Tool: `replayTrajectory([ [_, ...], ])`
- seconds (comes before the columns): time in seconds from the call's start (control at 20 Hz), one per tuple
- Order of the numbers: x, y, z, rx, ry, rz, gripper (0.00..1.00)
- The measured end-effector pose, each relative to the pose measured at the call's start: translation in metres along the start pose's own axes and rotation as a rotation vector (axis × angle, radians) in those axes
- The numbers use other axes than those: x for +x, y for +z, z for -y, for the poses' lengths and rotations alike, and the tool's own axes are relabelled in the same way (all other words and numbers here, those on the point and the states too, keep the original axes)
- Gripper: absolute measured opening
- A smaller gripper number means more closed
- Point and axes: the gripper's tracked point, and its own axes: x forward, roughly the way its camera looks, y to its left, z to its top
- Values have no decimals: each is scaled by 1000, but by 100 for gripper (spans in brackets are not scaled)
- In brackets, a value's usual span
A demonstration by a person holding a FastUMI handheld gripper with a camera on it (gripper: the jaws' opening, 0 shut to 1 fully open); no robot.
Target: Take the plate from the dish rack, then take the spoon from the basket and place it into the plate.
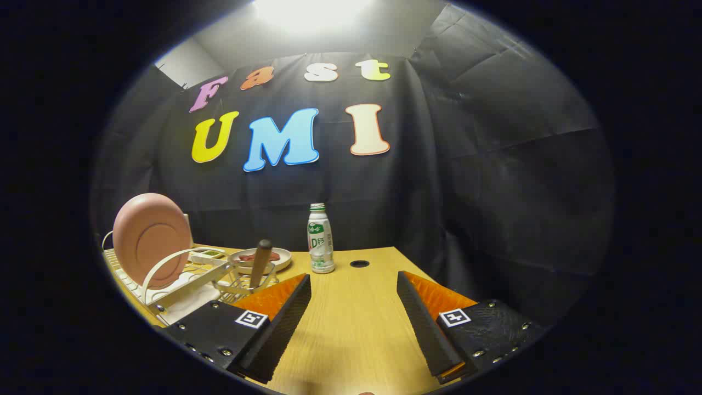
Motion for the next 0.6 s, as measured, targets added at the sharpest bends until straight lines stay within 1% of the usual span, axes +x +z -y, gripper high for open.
replayTrajectory([
  [0.05,-1,11,7,-9,-17,9,98],
  [0.15,-10,37,16,-22,-26,36,98],
  [0.3,-37,73,20,-36,-33,54,98],
  [0.45,-68,105,6,-36,-19,66,97],
  [0.6,-93,131,-27,-34,29,58,98],
])
